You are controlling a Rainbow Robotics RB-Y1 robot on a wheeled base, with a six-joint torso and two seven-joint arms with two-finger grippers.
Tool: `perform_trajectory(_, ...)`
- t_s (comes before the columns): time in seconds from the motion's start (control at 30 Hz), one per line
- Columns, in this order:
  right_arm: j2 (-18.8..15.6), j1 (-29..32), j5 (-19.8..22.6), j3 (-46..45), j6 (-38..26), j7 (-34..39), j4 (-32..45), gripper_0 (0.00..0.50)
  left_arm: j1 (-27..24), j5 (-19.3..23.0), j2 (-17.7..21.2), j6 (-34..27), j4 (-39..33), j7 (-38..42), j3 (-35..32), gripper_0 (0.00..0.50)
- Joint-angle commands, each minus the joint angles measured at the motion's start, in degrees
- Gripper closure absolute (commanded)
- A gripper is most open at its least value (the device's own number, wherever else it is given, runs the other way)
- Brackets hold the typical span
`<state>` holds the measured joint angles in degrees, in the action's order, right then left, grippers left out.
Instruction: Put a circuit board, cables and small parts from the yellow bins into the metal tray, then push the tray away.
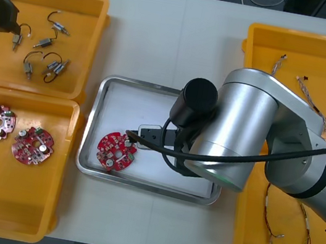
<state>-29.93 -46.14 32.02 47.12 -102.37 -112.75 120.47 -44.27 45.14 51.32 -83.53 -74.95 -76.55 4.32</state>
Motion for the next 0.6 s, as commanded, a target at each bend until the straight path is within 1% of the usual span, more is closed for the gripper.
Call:
perform_trajectory(0.03, 2.2, 1.0, -1.1, 2.6, 3.8, -2.0, -3.4, 0.5, -2.9, -0.8, 1.6, 4.1, 3.2, -12.0, -1.6, 0.0)
perform_trajectory(0.23, 3.4, 3.0, -1.3, 3.2, 6.5, -1.4, -6.8, 0.5, -2.9, -1.1, -0.1, 8.9, 6.7, -12.7, -1.4, 0.0)
perform_trajectory(0.4, 3.7, 4.8, -1.1, 4.1, 6.7, -1.0, -8.4, 0.5, -2.9, -1.1, -1.4, 12.9, 9.6, -13.3, -1.4, 0.0)
perform_trajectory(0.57, 3.7, 5.4, -2.8, 5.9, 6.7, 0.0, -8.5, 0.499, -2.9, -1.5, -3.0, 17.5, 13.2, -14.5, -1.4, 0.0)
perform_trajectory(0.6, 3.7, 5.4, -3.1, 6.1, 6.7, 0.2, -8.6, 0.437, -2.9, -1.6, -3.4, 18.7, 14.0, -14.8, -1.2, 0.0)
